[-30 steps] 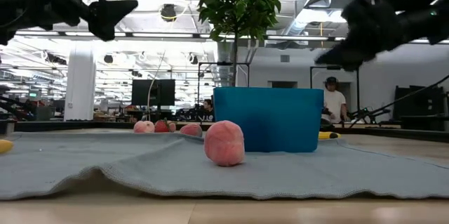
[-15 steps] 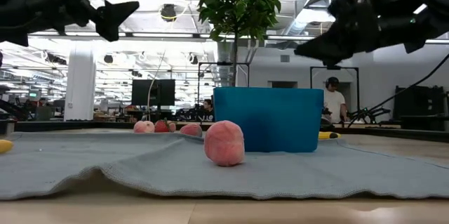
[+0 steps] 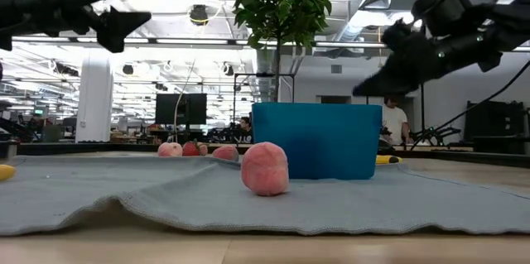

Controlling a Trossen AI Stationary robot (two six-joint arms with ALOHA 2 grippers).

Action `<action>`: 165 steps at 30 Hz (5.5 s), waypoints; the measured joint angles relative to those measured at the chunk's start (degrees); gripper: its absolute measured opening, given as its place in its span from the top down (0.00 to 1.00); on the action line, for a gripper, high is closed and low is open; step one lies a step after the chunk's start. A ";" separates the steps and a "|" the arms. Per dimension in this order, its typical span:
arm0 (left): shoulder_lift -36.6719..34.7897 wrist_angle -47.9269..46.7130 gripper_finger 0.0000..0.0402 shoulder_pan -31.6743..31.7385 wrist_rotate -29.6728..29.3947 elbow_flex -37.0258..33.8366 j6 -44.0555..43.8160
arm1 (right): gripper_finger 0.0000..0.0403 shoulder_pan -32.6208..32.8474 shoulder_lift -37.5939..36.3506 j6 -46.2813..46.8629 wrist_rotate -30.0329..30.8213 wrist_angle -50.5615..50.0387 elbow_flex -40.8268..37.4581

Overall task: Pick and placing Produce into tupperware
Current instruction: Put the blueberry into the bin

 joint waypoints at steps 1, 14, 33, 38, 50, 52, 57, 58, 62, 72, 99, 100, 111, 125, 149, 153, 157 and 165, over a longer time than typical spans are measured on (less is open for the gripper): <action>-0.49 -0.83 0.21 0.00 -0.55 0.00 -0.67 | 0.71 -0.57 0.00 0.61 0.00 -1.79 0.00; -0.92 -6.57 0.21 -0.04 -0.89 0.08 -5.03 | 0.71 -3.84 -0.02 14.14 3.28 -26.98 7.89; -0.90 -10.49 0.21 -0.04 -7.00 0.15 -9.73 | 0.62 -2.30 0.28 30.61 6.74 -51.73 15.39; -0.92 -10.01 0.21 -0.04 -7.00 0.17 -9.73 | 0.59 -0.16 2.86 32.54 8.19 -49.17 15.39; -0.92 -10.03 0.21 -0.04 -6.81 0.17 -10.19 | 0.56 2.71 11.91 33.27 10.99 -45.19 15.37; -0.92 -10.03 0.21 -0.04 -6.81 0.17 -10.19 | 0.56 2.71 12.67 33.20 10.99 -43.77 15.37; -0.92 -10.03 0.21 -0.04 -6.78 0.17 -10.21 | 0.56 2.68 15.15 33.10 11.16 -42.98 15.37; -0.92 -10.01 0.21 -0.04 -6.78 0.17 -10.21 | 0.56 2.67 15.58 33.09 11.26 -43.04 15.34; -0.92 -9.94 0.21 -0.07 -6.76 0.17 -10.21 | 0.57 2.69 16.87 32.69 11.99 -42.76 15.36; -0.92 -9.90 0.21 -0.07 -6.83 0.17 -10.48 | 0.71 2.73 16.52 32.10 11.78 -43.00 15.34; -0.92 -10.04 0.21 -0.09 -7.02 0.17 -10.49 | 0.82 13.72 15.11 25.98 11.63 -39.92 20.65; -0.92 -10.10 0.21 -0.09 -7.02 0.17 -10.54 | 0.82 14.18 14.64 25.57 11.56 -38.87 20.99; -0.90 -10.76 0.21 -0.09 -7.00 0.17 -10.87 | 0.82 20.63 -2.64 23.58 10.31 -40.45 21.44; -0.90 -10.75 0.21 -0.09 -6.98 0.17 -11.70 | 0.82 33.76 -21.64 23.08 9.20 -32.61 14.82; -0.90 -10.73 0.21 -0.09 -6.98 0.20 -11.63 | 0.82 35.67 -51.43 18.68 -6.43 -10.45 -7.88; -0.90 -10.73 0.21 -0.08 -6.98 0.19 -11.61 | 0.82 35.68 -53.26 18.46 -17.58 -10.63 -8.13; -0.90 -10.73 0.21 -0.07 -6.98 0.19 -11.59 | 0.82 35.64 -54.13 17.87 -20.87 -11.30 -8.13; -0.92 -11.91 0.21 -0.07 -9.10 0.20 -11.37 | 0.82 31.94 -54.38 15.56 -14.44 -12.41 -8.13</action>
